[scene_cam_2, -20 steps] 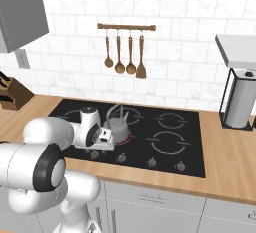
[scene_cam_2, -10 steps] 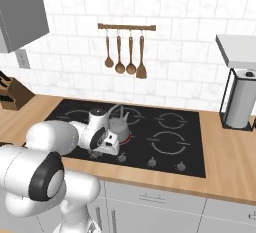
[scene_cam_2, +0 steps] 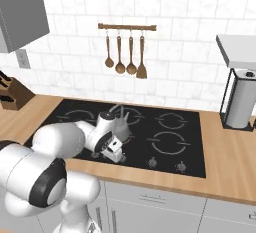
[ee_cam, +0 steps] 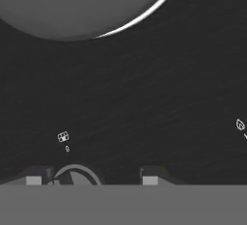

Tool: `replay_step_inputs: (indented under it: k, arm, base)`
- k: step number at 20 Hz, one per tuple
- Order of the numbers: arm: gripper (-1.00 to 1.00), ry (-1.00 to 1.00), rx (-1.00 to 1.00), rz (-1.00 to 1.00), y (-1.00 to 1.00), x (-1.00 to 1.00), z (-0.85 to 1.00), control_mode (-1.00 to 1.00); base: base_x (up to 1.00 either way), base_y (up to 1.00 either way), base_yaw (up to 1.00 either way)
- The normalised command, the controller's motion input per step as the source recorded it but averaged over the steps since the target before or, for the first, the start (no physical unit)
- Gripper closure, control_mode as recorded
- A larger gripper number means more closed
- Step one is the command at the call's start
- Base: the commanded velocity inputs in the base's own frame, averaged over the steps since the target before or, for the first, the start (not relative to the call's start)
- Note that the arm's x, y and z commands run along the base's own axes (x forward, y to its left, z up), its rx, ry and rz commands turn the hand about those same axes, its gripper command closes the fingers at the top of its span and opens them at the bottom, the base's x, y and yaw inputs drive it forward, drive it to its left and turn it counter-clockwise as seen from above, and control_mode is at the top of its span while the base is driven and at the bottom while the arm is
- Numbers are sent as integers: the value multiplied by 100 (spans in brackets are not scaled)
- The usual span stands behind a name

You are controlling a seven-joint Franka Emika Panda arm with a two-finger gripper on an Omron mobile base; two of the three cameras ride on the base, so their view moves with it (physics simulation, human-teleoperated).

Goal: Turn off the front center burner of the stove.

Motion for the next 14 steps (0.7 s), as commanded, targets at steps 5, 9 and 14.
replay_step_inputs:
  k: [5,9,14]
  arm:
    - [100,-9,24,-49,-79,-28,-13,-100]
    - [100,-5,22,-51,-83,-36,-13,-100]
    - [100,-34,27,-30,-74,-79,8,-100]
  base:
    - [0,0,0]
    - [0,0,0]
    - [0,0,0]
